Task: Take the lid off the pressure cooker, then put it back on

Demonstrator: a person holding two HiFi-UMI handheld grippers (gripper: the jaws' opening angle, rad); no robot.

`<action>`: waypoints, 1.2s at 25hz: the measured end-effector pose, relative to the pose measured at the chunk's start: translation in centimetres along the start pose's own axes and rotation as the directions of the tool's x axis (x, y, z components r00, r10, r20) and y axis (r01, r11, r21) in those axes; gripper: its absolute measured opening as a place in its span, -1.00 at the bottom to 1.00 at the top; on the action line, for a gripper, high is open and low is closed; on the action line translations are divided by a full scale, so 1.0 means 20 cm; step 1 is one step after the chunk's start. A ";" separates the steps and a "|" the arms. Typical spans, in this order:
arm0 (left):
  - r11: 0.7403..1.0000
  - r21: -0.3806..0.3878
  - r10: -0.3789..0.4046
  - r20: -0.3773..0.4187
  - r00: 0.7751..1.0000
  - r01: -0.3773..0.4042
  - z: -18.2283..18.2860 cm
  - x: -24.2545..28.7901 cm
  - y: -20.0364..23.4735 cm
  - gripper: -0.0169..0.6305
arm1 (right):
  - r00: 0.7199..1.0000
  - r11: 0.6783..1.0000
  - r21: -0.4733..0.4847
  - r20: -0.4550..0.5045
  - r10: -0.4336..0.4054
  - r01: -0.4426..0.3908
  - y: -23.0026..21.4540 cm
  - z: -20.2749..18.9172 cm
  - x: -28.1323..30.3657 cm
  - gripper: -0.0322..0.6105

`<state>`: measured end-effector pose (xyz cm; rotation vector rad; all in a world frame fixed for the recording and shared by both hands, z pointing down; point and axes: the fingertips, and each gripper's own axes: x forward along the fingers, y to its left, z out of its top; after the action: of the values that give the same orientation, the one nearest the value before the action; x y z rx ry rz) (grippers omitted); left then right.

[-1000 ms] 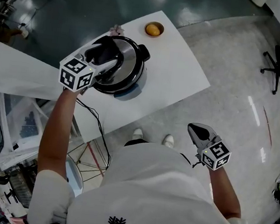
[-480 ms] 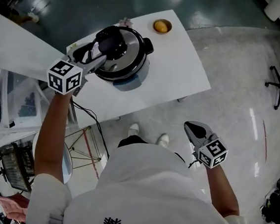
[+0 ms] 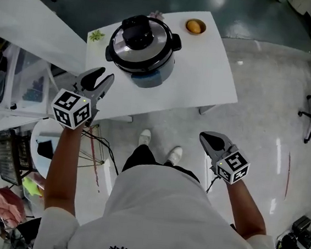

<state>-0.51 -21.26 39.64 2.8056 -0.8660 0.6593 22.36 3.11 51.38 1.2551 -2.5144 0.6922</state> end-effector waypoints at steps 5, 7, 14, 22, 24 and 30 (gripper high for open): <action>0.997 -0.075 -0.010 0.000 1.000 0.010 -0.19 -0.13 -0.22 -0.60 | 0.999 0.999 -0.039 0.003 0.034 -0.034 0.06 0.02 0.03 -0.86; 0.995 -0.096 -0.028 0.004 1.000 0.029 -0.26 -0.17 -0.32 -0.67 | 0.999 0.998 -0.051 0.010 0.036 -0.035 0.10 0.03 0.03 -0.86; 0.983 -0.134 -0.127 0.019 0.992 0.128 -0.44 -0.31 -0.68 -0.92 | 0.998 0.995 -0.091 0.017 0.053 -0.051 0.32 0.05 0.02 -0.86; 0.962 -0.155 -0.223 0.023 0.975 0.224 -0.64 -0.66 -1.05 -0.92 | 0.995 0.985 -0.147 0.016 0.096 -0.093 0.73 0.01 0.03 -0.86; 0.957 -0.146 -0.251 0.004 0.968 0.249 -0.70 -0.76 -1.15 -0.92 | 0.994 0.984 -0.148 0.015 0.105 -0.102 0.85 -0.02 0.01 -0.86; 0.945 -0.137 -0.303 -0.037 0.952 0.296 -0.89 -1.00 -1.39 -0.92 | 0.992 0.982 -0.148 0.014 0.122 -0.118 1.10 -0.14 -0.06 -0.86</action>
<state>-6.25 16.21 46.70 2.7038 -0.4386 0.6074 5.41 16.75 46.64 1.0753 -2.6233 0.5089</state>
